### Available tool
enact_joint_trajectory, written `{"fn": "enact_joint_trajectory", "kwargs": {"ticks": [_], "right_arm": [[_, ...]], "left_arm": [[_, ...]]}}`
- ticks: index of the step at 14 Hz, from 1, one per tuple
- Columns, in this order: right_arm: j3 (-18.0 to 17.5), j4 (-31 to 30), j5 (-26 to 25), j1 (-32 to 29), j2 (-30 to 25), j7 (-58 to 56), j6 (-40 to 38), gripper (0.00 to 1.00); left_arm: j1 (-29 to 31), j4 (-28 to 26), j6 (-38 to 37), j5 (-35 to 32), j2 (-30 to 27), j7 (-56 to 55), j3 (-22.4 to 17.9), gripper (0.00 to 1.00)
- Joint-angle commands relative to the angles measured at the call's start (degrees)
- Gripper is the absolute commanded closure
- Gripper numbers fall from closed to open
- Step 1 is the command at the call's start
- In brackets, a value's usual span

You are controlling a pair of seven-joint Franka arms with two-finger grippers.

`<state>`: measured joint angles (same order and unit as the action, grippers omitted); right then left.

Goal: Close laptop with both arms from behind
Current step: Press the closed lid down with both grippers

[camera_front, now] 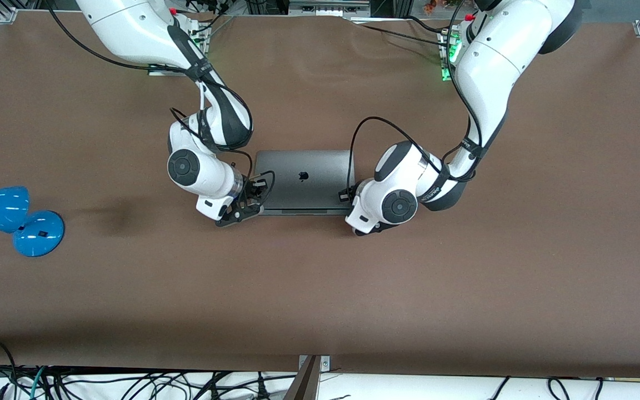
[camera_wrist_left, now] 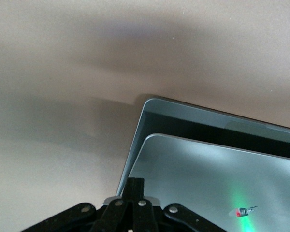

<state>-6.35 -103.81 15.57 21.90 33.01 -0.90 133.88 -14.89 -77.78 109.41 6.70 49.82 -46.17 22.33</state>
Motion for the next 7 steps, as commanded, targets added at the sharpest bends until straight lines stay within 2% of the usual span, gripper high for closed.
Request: {"fn": "enact_joint_trajectory", "kwargs": {"ticks": [1, 7], "right_arm": [[0.2, 1.5, -0.4, 0.3, 0.8, -0.6, 0.3, 1.0], [0.2, 2.0, -0.4, 0.7, 2.4, -0.6, 1.9, 1.0]], "left_arm": [[-0.1, 0.5, 2.2, -1.5, 1.0, -0.4, 0.2, 1.0], [-1.4, 1.1, 4.2, -1.5, 2.6, -0.2, -1.8, 1.0]]}}
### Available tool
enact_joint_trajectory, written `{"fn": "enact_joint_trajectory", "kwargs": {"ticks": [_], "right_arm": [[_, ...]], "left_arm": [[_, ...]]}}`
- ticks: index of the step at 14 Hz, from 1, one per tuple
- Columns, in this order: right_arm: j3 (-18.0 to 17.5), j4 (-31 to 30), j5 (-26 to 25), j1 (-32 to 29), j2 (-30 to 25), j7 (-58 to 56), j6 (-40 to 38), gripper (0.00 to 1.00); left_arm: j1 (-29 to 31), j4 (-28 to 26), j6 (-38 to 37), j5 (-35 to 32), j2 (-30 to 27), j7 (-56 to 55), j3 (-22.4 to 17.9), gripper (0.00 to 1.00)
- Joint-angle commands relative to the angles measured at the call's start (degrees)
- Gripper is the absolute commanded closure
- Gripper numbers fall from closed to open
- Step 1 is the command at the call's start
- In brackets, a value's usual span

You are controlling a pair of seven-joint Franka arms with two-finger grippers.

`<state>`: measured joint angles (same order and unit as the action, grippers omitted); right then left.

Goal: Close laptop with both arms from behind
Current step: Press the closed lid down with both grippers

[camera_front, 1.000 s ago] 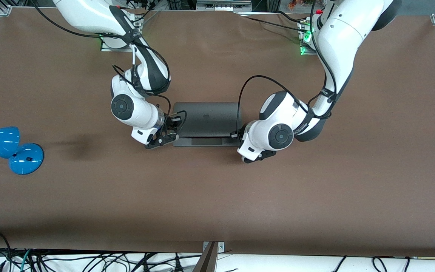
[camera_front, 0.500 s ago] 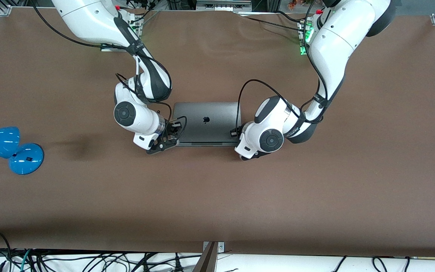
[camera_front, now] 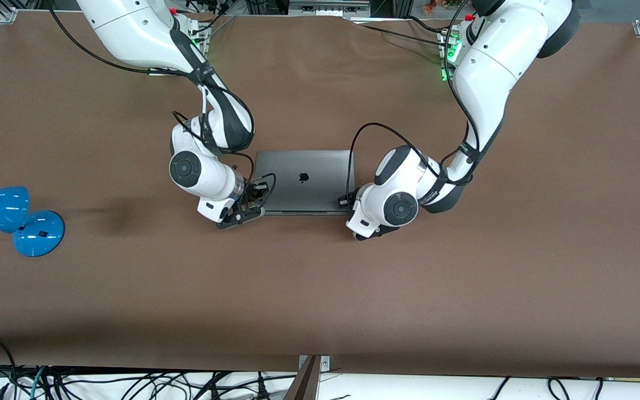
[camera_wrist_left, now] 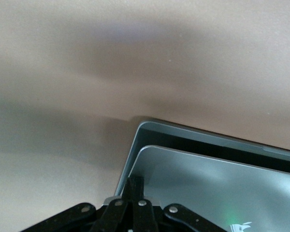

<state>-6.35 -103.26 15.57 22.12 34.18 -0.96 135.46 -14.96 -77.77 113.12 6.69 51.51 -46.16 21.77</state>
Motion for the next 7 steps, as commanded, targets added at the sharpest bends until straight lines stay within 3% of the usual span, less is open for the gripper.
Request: {"fn": "enact_joint_trajectory", "kwargs": {"ticks": [1, 7], "right_arm": [[0.2, 1.6, -0.4, 0.5, 1.3, -0.5, 0.4, 1.0], [0.2, 1.7, -0.4, 0.7, 2.6, -0.7, 2.5, 1.0]], "left_arm": [[-2.0, 1.7, 0.5, -1.5, 1.3, -0.2, -1.7, 1.0], [-3.2, 3.2, 1.8, -1.5, 3.7, -0.1, -3.7, 1.0]]}}
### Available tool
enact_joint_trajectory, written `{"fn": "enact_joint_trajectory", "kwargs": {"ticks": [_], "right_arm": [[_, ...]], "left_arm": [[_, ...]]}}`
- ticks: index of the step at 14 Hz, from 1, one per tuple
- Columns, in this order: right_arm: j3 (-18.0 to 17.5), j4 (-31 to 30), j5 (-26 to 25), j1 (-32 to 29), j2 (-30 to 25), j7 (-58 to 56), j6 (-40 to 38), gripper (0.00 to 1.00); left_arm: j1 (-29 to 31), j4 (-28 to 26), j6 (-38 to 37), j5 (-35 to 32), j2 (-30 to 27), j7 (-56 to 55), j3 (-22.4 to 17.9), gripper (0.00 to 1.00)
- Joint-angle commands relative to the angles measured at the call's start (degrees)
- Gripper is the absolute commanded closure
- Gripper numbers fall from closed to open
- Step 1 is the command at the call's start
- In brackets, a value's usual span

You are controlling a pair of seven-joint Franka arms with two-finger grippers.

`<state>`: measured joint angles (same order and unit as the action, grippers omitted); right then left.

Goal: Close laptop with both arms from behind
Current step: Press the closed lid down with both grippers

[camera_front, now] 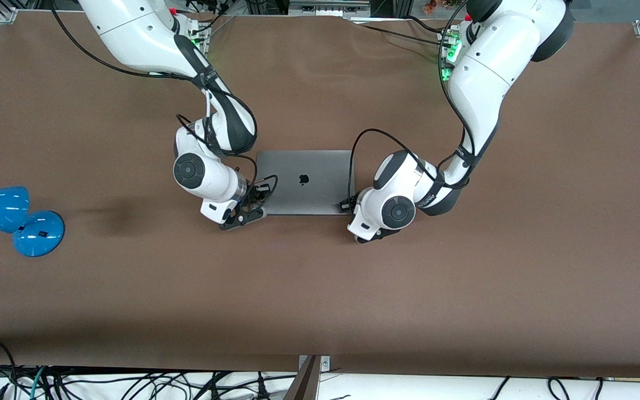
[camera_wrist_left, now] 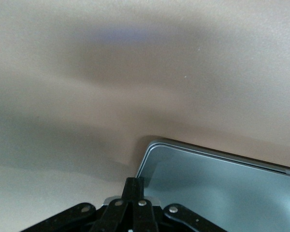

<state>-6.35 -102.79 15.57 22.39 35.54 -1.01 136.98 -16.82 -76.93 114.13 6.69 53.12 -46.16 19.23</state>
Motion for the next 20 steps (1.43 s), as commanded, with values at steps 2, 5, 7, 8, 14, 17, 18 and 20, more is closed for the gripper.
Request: {"fn": "enact_joint_trajectory", "kwargs": {"ticks": [2, 5, 7, 8, 14, 17, 18, 20], "right_arm": [[0.2, 1.2, -0.4, 0.5, 1.7, -1.6, 1.4, 1.0], [0.2, 1.2, -0.4, 0.6, 2.1, -1.7, 2.1, 1.0], [0.2, 1.2, -0.4, 0.5, 2.0, -1.7, 2.1, 1.0], [0.2, 1.4, -0.3, 0.5, 1.7, -1.6, 2.0, 1.0], [0.3, 3.0, -0.3, 0.4, -4.5, -0.9, -9.4, 0.0], [1.5, 3.1, -2.5, -0.2, -9.7, 2.5, -15.9, 0.0], [2.1, 3.2, -5.3, -0.3, -11.6, 2.7, -17.8, 0.0], [3.2, 3.1, -7.3, -2.4, -15.5, 3.7, -21.3, 0.0]], "left_arm": [[-1.4, 2.3, 0.8, -1.5, 2.1, 0.1, -1.1, 1.0], [-1.4, 2.3, 0.8, -1.5, 2.2, 0.2, -1.2, 1.0], [-1.4, 2.3, 0.9, -1.5, 2.2, 0.2, -1.2, 1.0], [-1.4, 2.3, 0.9, -1.5, 2.2, 0.1, -1.2, 1.0], [0.9, 2.2, -2.1, -2.8, -1.7, -0.2, -1.0, 0.0], [2.7, 2.2, -9.1, -2.9, -7.3, 0.0, -1.0, 0.0], [3.5, 2.2, -11.4, -2.9, -9.3, 0.2, -0.8, 0.0], [4.4, 2.2, -14.9, -2.9, -13.5, 2.3, -0.9, 0.0]]}}
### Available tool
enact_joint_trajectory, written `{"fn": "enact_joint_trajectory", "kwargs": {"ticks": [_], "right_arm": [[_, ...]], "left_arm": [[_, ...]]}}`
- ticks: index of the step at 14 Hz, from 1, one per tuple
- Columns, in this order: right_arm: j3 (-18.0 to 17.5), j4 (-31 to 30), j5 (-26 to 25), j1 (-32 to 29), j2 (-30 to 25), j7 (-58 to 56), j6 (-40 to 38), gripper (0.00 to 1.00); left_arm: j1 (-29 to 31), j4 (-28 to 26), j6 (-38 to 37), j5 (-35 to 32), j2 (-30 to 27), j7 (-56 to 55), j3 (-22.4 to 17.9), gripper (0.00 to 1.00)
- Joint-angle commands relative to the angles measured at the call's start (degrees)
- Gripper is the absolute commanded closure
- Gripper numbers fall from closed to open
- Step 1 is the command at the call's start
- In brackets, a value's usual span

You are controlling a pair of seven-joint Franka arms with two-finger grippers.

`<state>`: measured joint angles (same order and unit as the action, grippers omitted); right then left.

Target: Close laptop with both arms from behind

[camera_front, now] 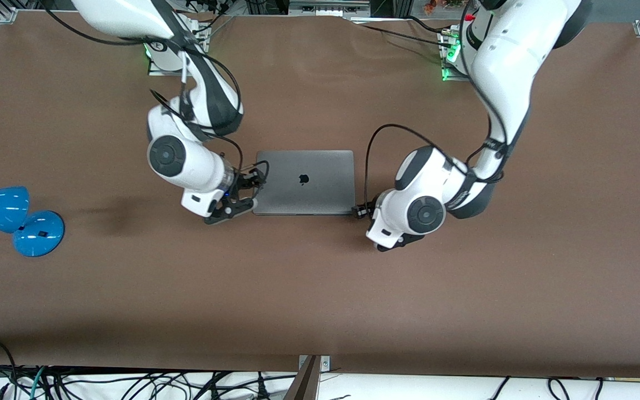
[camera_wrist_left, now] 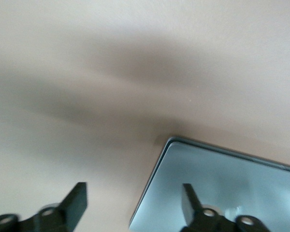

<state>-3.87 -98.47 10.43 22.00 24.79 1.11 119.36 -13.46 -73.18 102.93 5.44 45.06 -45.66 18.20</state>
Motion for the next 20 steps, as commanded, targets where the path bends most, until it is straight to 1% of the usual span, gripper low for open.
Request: {"fn": "enact_joint_trajectory", "kwargs": {"ticks": [1, 3, 5, 6, 8, 9, 11, 14, 16, 18, 20], "right_arm": [[0.7, -1.2, -2.3, -4.2, -6.9, 2.3, -5.2, 0.0], [0.8, -1.0, -4.4, -7.6, -10.8, 2.3, -10.4, 0.0], [0.7, -0.4, -10.7, -9.7, -13.5, 1.7, -12.4, 0.0], [0.8, -0.4, -12.4, -10.0, -14.8, 1.7, -14.0, 0.0], [1.2, -0.3, -13.0, -10.5, -16.6, 2.7, -16.8, 0.0], [1.3, -0.3, -13.2, -11.4, -17.4, 2.7, -17.7, 0.0], [1.3, -0.3, -13.1, -13.8, -19.2, 2.4, -19.4, 0.0], [2.7, -0.4, -12.9, -16.3, -21.3, 2.3, -20.3, 0.0], [2.9, -0.4, -12.7, -17.5, -22.8, 2.3, -20.8, 0.0], [3.0, -0.4, -12.2, -18.3, -24.0, 2.3, -22.8, 0.0], [3.0, -0.4, -11.9, -18.6, -25.0, 2.4, -25.9, 0.0]], "left_arm": [[2.1, -1.6, -6.0, -1.7, -7.6, 2.9, 0.1, 0.0], [5.2, -1.6, -10.9, -1.7, -11.6, 7.2, 0.3, 0.0], [7.9, -1.8, -14.3, -1.7, -15.5, 12.2, 0.2, 0.0], [9.1, -1.9, -15.6, -1.7, -17.5, 13.3, 0.2, 0.0], [10.4, -2.6, -16.5, -1.8, -21.0, 14.1, -0.1, 0.0], [10.2, -3.2, -16.8, -3.5, -22.5, 14.2, -0.2, 0.0], [10.4, -7.1, -17.1, -8.1, -26.7, 15.8, -0.1, 0.0], [11.3, -14.5, -16.6, -8.4, -33.9, 19.0, -0.4, 0.0], [10.4, -20.2, -14.8, -8.1, -39.1, 20.7, -2.7, 0.0], [9.0, -27.3, -11.5, -7.3, -45.7, 24.8, -5.8, 0.0], [8.9, -31.0, -10.5, -4.7, -49.4, 29.7, -8.2, 0.0]]}}
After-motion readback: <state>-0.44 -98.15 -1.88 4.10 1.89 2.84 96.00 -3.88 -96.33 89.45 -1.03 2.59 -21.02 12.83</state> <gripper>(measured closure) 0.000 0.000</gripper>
